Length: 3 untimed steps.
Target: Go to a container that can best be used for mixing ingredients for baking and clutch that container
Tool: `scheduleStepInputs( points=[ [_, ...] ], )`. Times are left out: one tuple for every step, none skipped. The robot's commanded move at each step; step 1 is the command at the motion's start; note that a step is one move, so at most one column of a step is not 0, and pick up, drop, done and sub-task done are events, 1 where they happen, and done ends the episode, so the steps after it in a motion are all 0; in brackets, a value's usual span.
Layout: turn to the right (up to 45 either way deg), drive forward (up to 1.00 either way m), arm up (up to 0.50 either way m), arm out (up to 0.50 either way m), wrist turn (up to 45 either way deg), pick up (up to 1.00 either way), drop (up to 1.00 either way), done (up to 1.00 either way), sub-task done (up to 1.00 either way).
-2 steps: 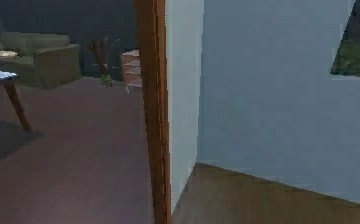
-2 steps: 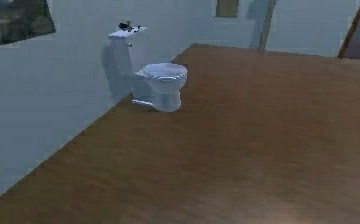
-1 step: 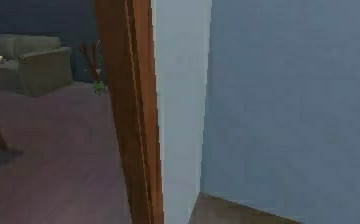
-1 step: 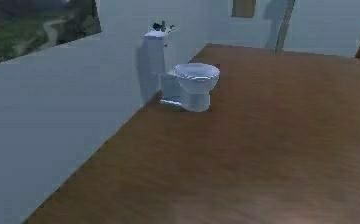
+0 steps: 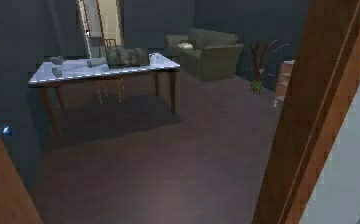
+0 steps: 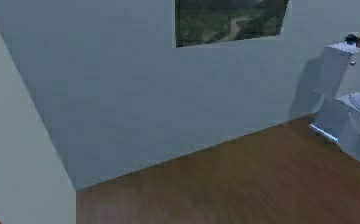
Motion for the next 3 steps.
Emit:
scheduleStepInputs(
  points=[
    [-21.0,0.0,0.0,0.0,0.0,0.0,0.0,0.0,0.0],
    [0.0,0.45,0.0,0.0,0.0,0.0,0.0,0.0,0.0],
    [39.0,0.0,0.0,0.0,0.0,0.0,0.0,0.0,0.0]
  ],
)
